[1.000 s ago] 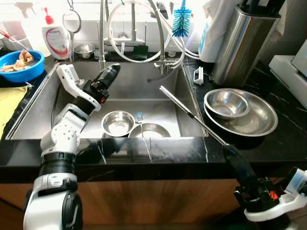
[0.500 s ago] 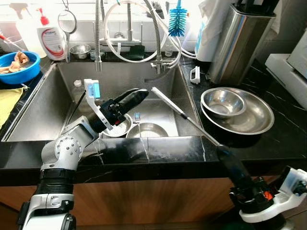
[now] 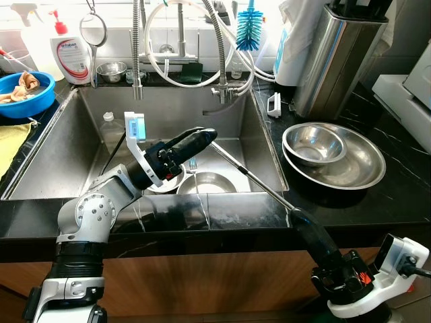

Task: Kitchen organization

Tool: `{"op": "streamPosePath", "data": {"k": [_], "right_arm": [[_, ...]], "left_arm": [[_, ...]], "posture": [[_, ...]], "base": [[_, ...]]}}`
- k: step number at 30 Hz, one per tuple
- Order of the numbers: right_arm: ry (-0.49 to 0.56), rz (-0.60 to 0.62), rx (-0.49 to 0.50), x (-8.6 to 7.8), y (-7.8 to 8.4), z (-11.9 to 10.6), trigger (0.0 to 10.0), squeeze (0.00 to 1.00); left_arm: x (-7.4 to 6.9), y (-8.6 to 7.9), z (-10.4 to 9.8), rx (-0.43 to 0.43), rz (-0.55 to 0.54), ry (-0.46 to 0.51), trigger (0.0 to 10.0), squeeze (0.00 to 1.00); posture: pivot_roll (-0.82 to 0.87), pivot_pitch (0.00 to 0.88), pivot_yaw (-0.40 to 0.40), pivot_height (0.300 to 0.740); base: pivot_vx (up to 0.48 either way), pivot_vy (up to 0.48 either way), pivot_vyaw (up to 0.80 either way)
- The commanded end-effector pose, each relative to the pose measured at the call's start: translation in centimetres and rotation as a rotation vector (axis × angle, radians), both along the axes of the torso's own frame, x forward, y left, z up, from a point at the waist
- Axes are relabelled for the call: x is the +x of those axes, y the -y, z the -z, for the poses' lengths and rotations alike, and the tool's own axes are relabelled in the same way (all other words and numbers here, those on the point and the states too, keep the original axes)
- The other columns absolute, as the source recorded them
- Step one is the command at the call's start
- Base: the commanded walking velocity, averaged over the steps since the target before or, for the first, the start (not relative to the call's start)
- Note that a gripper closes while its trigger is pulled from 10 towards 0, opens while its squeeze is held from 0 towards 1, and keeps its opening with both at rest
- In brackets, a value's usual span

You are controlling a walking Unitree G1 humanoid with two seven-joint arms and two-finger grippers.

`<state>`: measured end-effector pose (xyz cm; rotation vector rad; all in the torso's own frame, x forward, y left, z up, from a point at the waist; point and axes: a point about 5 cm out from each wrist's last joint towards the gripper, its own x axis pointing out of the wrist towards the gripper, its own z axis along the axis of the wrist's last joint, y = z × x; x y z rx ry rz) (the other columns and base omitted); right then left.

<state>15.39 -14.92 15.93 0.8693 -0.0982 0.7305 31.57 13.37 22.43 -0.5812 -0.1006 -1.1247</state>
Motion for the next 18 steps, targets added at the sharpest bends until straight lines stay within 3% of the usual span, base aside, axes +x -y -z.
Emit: {"op": "streamPosePath", "data": {"k": [1,18], "right_arm": [[0.029,-0.007,-0.011,-0.1,-0.08,-0.45,10.0,0.0],[0.027,0.008,-0.044,0.34,0.03,-0.11,10.0,0.0]], "left_arm": [[-0.37,0.24,-0.28,-0.006,0.027,0.008,0.0,0.0],[-0.63,0.53,-0.33,-0.025,0.057,-0.01,0.0,0.0]], "posture": [[-0.01,0.054,-0.035,0.74],[-0.01,0.037,-0.037,0.74]], "base": [[0.0,0.0,0.0],[0.0,0.0,0.0]]}}
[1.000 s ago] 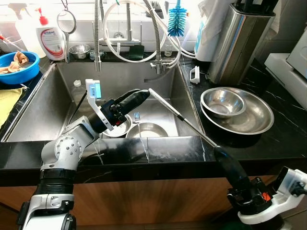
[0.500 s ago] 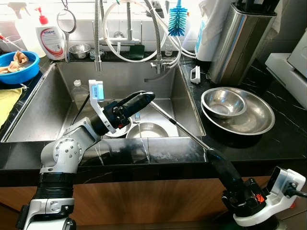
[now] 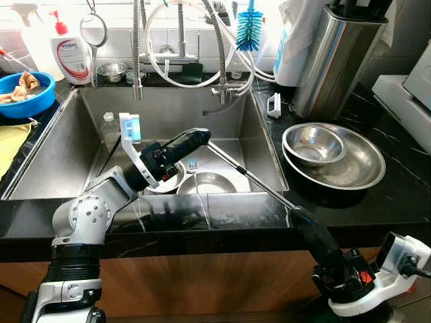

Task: Kitchen organization

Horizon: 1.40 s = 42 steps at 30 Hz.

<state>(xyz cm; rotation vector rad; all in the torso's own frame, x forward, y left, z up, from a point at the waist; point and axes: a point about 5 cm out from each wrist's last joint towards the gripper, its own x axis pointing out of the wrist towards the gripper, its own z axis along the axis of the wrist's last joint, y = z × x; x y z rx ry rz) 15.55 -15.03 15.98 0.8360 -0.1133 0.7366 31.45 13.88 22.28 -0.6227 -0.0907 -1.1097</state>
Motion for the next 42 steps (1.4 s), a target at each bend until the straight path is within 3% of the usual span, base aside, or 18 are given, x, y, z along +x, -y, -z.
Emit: {"op": "streamPosePath", "data": {"k": [1,8,9,10,16,29,30,31,34,36,42], "right_arm": [[0.003,0.004,-0.02,0.2,-0.1,0.0,10.0,0.0],[0.003,0.018,-0.014,0.3,0.0,0.1,10.0,0.0],[0.0,0.027,-0.015,0.4,0.1,0.1,10.0,0.84],[-0.007,0.038,-0.015,0.5,0.2,0.2,10.0,1.0],[-0.008,0.047,-0.019,0.6,0.3,0.3,10.0,1.0],[-0.022,0.1,-0.057,1.2,0.6,0.7,10.0,1.0],[-0.024,0.107,-0.061,1.3,0.7,0.7,10.0,0.07],[-0.031,0.12,-0.067,1.3,0.8,0.8,10.0,0.0],[-0.043,0.131,-0.082,1.4,1.0,1.1,10.0,0.0],[-0.061,0.157,-0.098,1.5,1.2,1.4,10.0,0.0],[-0.068,0.165,-0.107,1.7,1.3,1.6,10.0,0.0]], "left_arm": [[-0.5,1.0,-0.5,0.0,0.063,0.021,0.0,0.0],[-0.3,0.5,-1.0,-0.122,0.06,-0.012,0.0,0.0],[-0.3,0.4,-1.0,-0.137,0.058,-0.02,0.0,0.0],[-0.3,0.4,-1.0,-0.146,0.058,-0.027,0.0,0.0],[-0.2,0.2,-1.3,-0.207,0.057,-0.039,0.0,0.0],[-0.1,-0.3,-1.5,-0.251,0.037,-0.057,0.0,0.0],[0.0,-0.4,-1.5,-0.255,0.027,-0.06,0.0,0.0],[0.2,-0.6,-1.6,-0.269,0.008,-0.064,0.0,0.0],[0.4,-0.8,-1.8,-0.288,-0.002,-0.064,0.0,0.0],[0.7,-1.5,-2.2,-0.356,-0.032,-0.071,0.0,0.0],[2.1,-3.3,-2.5,-0.438,-0.18,-0.112,0.0,0.0]], "posture": [[-0.01,0.037,-0.037,0.74],[0.0,0.037,-0.036,0.74],[-0.01,0.038,-0.036,0.74],[-0.01,0.039,-0.036,0.74],[-0.01,0.042,-0.036,0.74],[0.0,0.041,-0.037,0.74],[0.0,0.041,-0.037,0.74],[0.0,0.041,-0.037,0.74],[-0.01,0.041,-0.037,0.74],[-0.01,0.042,-0.037,0.74],[0.0,0.042,-0.038,0.74]], "base": [[0.0,0.0,0.0],[0.0,0.0,0.0],[0.0,0.0,0.0],[0.0,0.0,0.0],[0.0,0.0,0.0],[0.0,0.0,0.0],[0.0,0.0,0.0],[0.0,0.0,0.0],[0.0,0.0,0.0],[0.0,0.0,0.0],[0.0,0.0,0.0]]}}
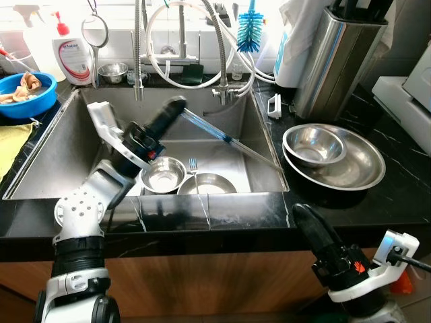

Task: Kitchen organization

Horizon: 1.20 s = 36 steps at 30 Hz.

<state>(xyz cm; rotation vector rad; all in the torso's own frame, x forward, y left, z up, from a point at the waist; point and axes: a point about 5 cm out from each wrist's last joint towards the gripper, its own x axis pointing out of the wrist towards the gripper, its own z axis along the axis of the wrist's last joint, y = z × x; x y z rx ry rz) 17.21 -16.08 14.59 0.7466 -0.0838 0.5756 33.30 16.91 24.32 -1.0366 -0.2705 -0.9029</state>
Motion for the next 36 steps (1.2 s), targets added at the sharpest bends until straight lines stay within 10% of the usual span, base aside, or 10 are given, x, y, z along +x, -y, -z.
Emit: {"op": "streamPosePath", "data": {"k": [1,6,8,23,36], "right_arm": [[-0.009,0.02,-0.008,0.1,0.2,0.2,10.0,0.0],[-0.01,0.033,-0.031,0.3,0.2,0.2,10.0,0.0],[-0.017,0.08,-0.069,0.8,0.5,0.1,10.0,0.0],[0.047,0.16,-0.173,2.4,0.3,-2.1,10.0,0.0],[-0.024,0.523,-0.375,4.3,3.5,-2.5,10.0,0.0]], "left_arm": [[0.4,-0.4,-0.5,-0.021,-0.04,-0.007,0.0,0.0],[3.2,-2.3,0.1,0.126,-0.427,-0.147,0.2,0.0],[3.9,-2.5,0.4,0.309,-0.577,-0.157,10.0,0.0],[4.6,-2.8,3.2,1.001,-0.846,0.047,10.0,0.0],[4.6,-5.3,6.5,1.268,-0.871,-0.039,10.0,0.0]], "posture": [[0.0,0.042,-0.038,0.74],[-0.01,0.04,-0.04,0.74],[-0.01,0.041,-0.039,0.74],[0.0,0.032,-0.032,0.74],[0.0,0.015,-0.026,0.74]], "base": [[0.0,0.0,0.0],[0.0,0.0,0.0],[0.0,0.0,0.0],[0.0,0.0,0.0],[0.0,0.0,0.0]]}}
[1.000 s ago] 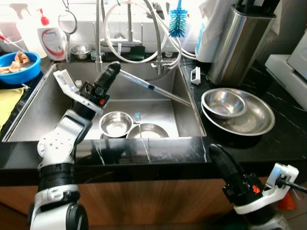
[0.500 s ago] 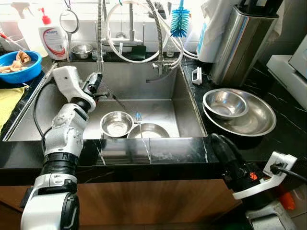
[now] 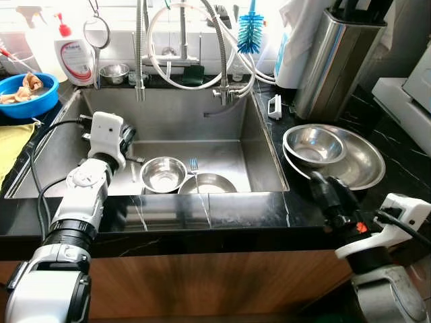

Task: Kitchen organization

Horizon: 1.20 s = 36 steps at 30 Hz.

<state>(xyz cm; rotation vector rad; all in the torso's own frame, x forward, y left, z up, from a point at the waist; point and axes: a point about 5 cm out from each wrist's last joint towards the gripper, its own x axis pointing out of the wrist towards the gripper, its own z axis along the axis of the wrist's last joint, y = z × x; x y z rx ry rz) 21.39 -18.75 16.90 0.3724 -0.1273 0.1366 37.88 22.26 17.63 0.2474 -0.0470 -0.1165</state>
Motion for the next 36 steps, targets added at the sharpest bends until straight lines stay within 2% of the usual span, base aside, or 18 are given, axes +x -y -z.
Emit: {"op": "streamPosePath", "data": {"k": [1,3,4,5,6,13,27,30,31,33,36], "right_arm": [[0.003,0.098,-0.025,0.3,1.3,-0.3,10.0,0.0],[0.008,0.175,-0.026,0.6,2.2,-0.8,10.0,0.0],[0.009,0.194,-0.027,0.7,2.4,-0.9,10.0,0.0],[0.008,0.222,-0.033,0.8,2.7,-1.1,10.0,0.0],[0.008,0.25,-0.035,0.8,3.0,-1.2,10.0,0.0],[-0.018,0.379,-0.04,1.2,4.6,-1.8,10.0,0.0],[-0.068,0.438,-0.026,2.5,5.9,-2.5,10.0,0.0],[-0.103,0.399,-0.027,3.6,5.8,-2.6,10.0,0.0],[-0.123,0.388,-0.018,3.9,5.8,-2.5,10.0,0.0],[-0.149,0.357,0.059,5.2,5.7,-2.5,10.0,0.0],[-0.163,0.284,0.093,6.4,5.3,-2.7,10.0,0.0]], "left_arm": [[0.1,0.1,0.1,0.03,0.006,-0.003,10.0,0.0],[0.0,0.1,0.6,0.024,0.005,-0.023,10.0,0.0],[0.0,0.2,0.7,0.023,0.004,-0.026,10.0,0.3],[0.0,0.2,0.8,0.014,0.009,-0.03,10.0,0.3],[0.0,0.3,0.8,0.009,0.01,-0.031,10.0,1.0],[0.1,1.0,1.1,0.008,0.026,-0.033,10.0,1.0],[0.3,1.8,1.1,-0.007,0.049,-0.025,10.0,1.0],[0.2,2.2,1.0,0.019,0.061,-0.003,10.0,1.0],[0.2,2.3,1.0,0.016,0.061,-0.004,10.0,0.0],[0.3,2.6,0.9,0.007,0.065,0.0,10.0,0.0],[0.4,2.8,0.7,0.004,0.072,0.007,10.0,0.0]], "posture": [[0.0,0.013,-0.026,0.74],[0.0,0.013,-0.025,0.74],[-0.01,0.013,-0.025,0.74],[-0.01,0.013,-0.025,0.74],[-0.01,0.018,-0.027,0.74],[-0.01,0.032,-0.029,0.74],[-0.02,0.042,-0.035,0.74],[-0.03,0.043,-0.036,0.74],[-0.03,0.044,-0.033,0.74],[-0.03,0.044,-0.03,0.74],[-0.03,0.043,-0.028,0.74]], "base": [[0.0,0.0,0.0],[0.0,0.0,0.0],[0.0,0.0,0.0],[0.0,0.0,0.0],[0.0,0.0,0.0],[0.0,0.0,0.0],[0.0,0.0,0.0],[0.0,0.0,0.0],[0.0,0.0,0.0],[0.0,0.0,0.0],[0.0,0.0,0.0]]}}
